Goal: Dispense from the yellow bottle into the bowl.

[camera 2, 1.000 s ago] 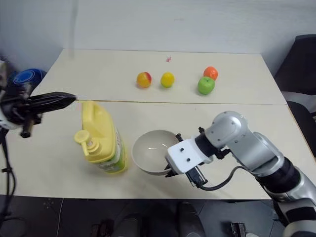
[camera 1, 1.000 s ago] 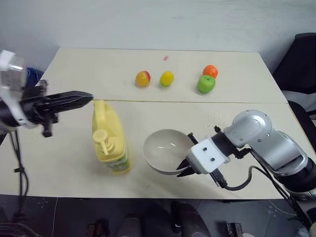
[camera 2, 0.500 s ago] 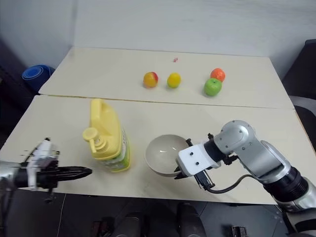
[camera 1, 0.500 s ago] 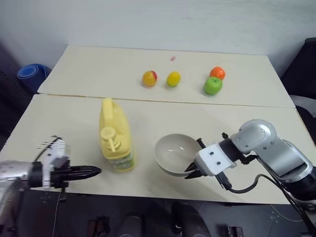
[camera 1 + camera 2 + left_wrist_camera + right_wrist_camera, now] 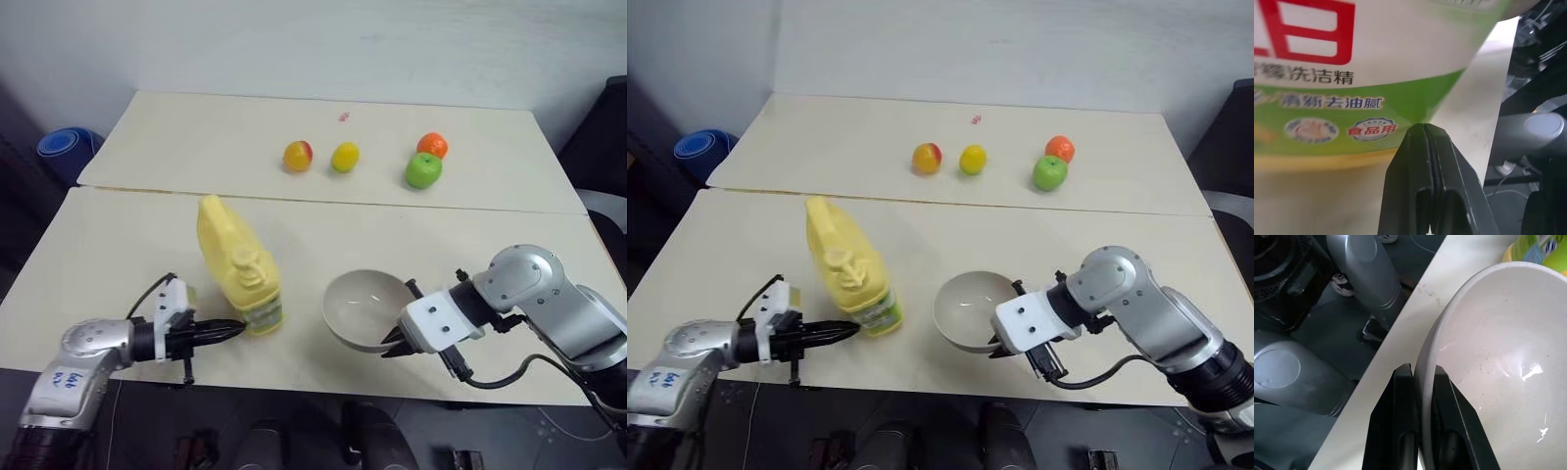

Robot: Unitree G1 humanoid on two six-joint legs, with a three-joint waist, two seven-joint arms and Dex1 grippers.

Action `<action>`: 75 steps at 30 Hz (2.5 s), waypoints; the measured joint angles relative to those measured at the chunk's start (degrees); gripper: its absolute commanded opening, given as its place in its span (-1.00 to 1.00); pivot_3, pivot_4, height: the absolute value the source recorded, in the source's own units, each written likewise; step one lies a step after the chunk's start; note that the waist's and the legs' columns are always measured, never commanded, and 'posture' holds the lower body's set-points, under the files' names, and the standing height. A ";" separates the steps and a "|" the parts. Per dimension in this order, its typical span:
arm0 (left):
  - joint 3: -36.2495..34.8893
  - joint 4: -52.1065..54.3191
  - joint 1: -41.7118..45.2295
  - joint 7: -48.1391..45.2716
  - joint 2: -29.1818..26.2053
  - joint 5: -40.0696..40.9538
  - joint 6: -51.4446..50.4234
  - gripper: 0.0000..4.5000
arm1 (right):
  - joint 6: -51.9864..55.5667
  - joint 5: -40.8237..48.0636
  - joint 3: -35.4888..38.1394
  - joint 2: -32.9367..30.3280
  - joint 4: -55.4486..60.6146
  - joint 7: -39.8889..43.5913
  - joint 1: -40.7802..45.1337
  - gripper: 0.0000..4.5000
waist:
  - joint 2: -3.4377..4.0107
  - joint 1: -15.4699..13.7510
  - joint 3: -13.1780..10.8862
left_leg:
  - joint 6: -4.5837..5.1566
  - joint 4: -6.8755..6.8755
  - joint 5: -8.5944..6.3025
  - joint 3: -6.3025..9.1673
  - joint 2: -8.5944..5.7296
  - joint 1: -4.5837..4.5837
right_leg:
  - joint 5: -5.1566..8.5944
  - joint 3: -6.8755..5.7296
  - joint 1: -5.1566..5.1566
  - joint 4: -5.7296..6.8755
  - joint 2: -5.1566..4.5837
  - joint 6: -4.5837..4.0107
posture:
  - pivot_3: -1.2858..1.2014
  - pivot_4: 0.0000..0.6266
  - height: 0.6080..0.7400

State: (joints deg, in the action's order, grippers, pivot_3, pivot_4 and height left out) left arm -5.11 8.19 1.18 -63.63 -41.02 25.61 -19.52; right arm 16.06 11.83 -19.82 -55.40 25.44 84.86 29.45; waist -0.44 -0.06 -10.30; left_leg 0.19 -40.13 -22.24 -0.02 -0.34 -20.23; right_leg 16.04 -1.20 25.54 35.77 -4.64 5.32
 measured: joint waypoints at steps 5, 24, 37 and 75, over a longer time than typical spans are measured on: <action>1.36 -0.18 1.79 2.11 2.28 -0.82 0.73 -0.99 | -0.07 -0.13 0.06 -0.06 -0.11 -0.17 -0.32 -1.00 | 0.00 0.09 0.00 | -0.02 -0.02 0.01 0.00 0.01 0.01 | 0.00 -0.01 0.00 0.01 0.02 0.00 | 0.03 -0.52 1.00; -16.67 11.30 33.01 13.88 -8.75 41.58 -29.16 -0.99 | 3.76 0.04 -0.25 6.82 -1.65 -3.09 9.47 -1.00 | 0.04 -0.38 -0.03 | -0.08 -0.08 0.04 0.24 -0.09 -0.09 | -0.04 -0.20 -0.06 0.15 0.06 0.07 | 0.03 -0.52 1.00; -4.33 11.46 37.28 16.84 -1.98 35.63 -29.92 -0.99 | 12.00 2.65 0.12 6.95 3.32 -4.42 14.64 -1.00 | 0.03 1.59 -0.03 | -0.14 -0.11 0.07 0.32 -0.08 -0.05 | -0.06 -0.06 -0.01 0.20 0.11 0.11 | 0.03 -0.52 1.00; 1.55 18.28 25.85 15.39 -5.16 21.08 -19.44 -0.99 | 17.63 10.16 -0.07 5.14 10.44 -4.24 16.42 -1.00 | 0.59 1.59 0.62 | -0.13 0.26 0.06 0.26 -0.02 1.23 | 0.00 0.14 -1.12 -0.12 0.09 0.00 | 0.03 -0.52 1.00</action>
State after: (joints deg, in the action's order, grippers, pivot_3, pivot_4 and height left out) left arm -3.56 26.47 27.03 -48.24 -46.17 46.69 -38.96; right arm 33.68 21.99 -19.89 -50.26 35.88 80.62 45.87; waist 0.16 1.52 -9.67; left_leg 0.06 -39.87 -22.18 0.25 -0.36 -19.00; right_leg 16.04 -1.06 24.42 35.66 -4.54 5.33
